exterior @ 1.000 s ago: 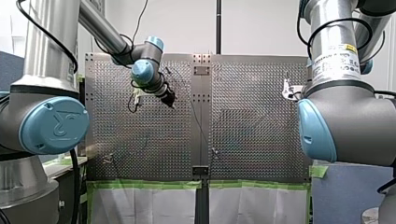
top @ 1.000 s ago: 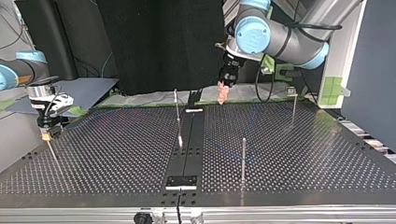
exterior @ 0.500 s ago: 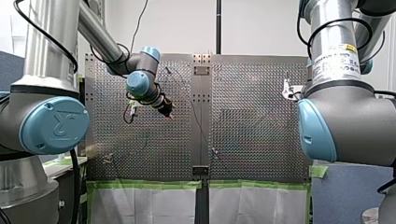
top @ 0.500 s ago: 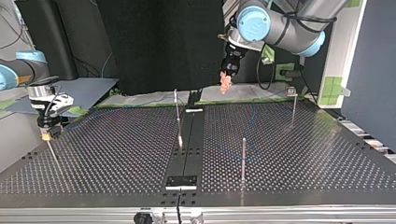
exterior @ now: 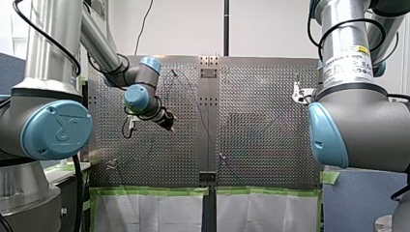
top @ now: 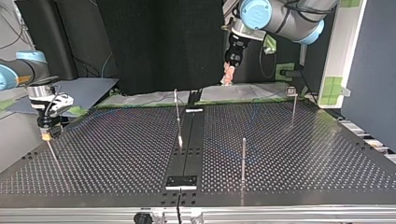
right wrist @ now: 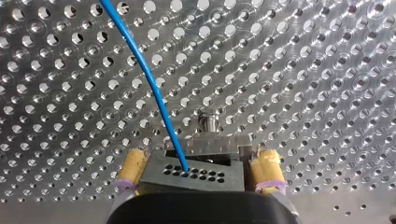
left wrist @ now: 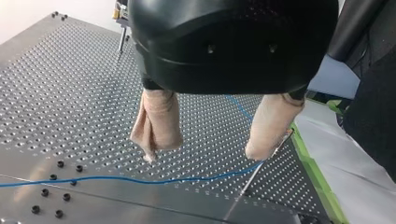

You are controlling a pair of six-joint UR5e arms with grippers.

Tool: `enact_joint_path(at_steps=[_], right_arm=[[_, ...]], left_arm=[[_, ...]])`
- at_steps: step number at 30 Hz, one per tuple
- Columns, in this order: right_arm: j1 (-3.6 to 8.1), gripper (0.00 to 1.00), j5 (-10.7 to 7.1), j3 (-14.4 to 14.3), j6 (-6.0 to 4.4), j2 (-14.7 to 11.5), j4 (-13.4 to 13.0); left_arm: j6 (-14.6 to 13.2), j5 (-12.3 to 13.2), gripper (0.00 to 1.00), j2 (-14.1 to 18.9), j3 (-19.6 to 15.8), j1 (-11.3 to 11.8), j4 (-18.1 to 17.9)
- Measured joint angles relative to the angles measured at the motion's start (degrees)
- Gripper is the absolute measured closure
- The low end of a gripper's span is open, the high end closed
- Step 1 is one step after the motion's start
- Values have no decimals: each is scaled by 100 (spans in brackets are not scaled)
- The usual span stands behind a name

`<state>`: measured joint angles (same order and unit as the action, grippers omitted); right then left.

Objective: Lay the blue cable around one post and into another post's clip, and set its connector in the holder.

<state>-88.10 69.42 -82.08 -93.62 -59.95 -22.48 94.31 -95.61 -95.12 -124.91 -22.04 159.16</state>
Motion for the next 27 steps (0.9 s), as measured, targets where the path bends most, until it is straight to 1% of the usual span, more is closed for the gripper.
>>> enact_joint_path(at_steps=[3, 6, 16, 22, 27], right_arm=[[0, 0, 0, 0, 0, 0, 0], [0, 0, 0, 0, 0, 0, 0], [0, 0, 0, 0, 0, 0, 0], [0, 0, 0, 0, 1, 0, 0], [0, 0, 0, 0, 0, 0, 0]], left_arm=[[53, -13, 2, 0, -144, 9, -146], [165, -28, 2, 0, -290, 14, -292], [644, -52, 2, 0, -789, 59, -790], [727, -199, 2, -2, -1081, 81, -1081], [736, -211, 2, -1, -1311, 99, -1312]])
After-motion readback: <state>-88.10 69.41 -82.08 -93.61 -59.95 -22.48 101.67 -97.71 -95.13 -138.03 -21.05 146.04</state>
